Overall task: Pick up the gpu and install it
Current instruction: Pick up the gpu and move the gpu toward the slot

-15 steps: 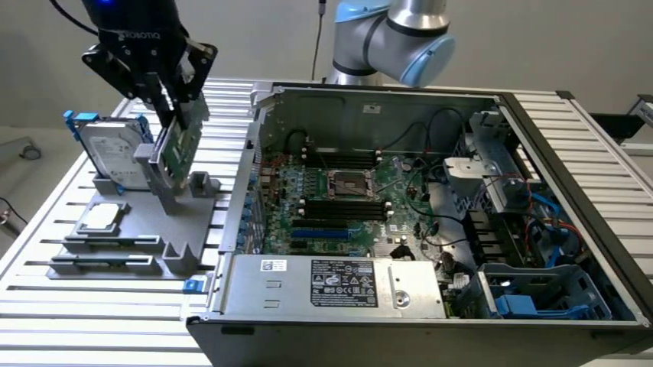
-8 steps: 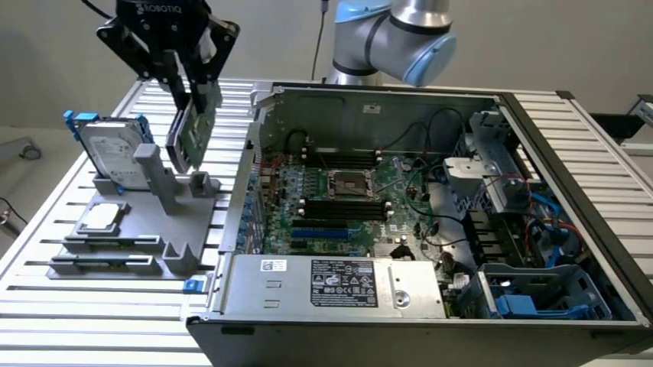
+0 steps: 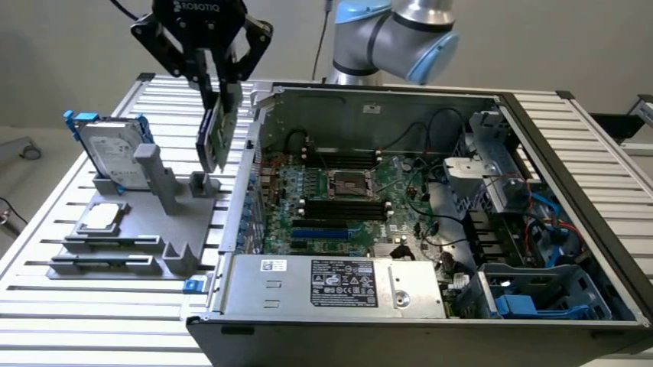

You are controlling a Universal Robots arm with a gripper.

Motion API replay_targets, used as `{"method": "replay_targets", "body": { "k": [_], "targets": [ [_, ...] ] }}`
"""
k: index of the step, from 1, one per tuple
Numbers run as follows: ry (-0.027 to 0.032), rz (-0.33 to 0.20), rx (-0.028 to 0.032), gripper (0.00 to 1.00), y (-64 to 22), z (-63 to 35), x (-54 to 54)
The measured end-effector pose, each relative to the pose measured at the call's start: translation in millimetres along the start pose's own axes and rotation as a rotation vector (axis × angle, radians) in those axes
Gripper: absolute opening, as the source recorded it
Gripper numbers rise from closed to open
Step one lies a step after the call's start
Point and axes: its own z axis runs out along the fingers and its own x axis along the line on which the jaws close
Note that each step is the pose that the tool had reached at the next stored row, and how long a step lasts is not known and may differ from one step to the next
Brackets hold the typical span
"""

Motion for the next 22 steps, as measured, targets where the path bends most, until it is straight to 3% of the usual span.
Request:
{"method": "replay_targets", "body": {
  "k": [4, 8, 14, 22],
  "targets": [
    [0.011, 0.0, 0.0002, 0.26, -0.5, -0.5, -18.2],
    [0.018, 0.0, 0.0001, 0.26, -0.6, -0.8, -36.4],
    [0.02, 0.0, 0.0002, 0.26, -0.4, -0.2, -63.8],
    [0.0201, 0.0, 0.0031, 0.26, -0.2, 10.8, -100.2]
  ]
}}
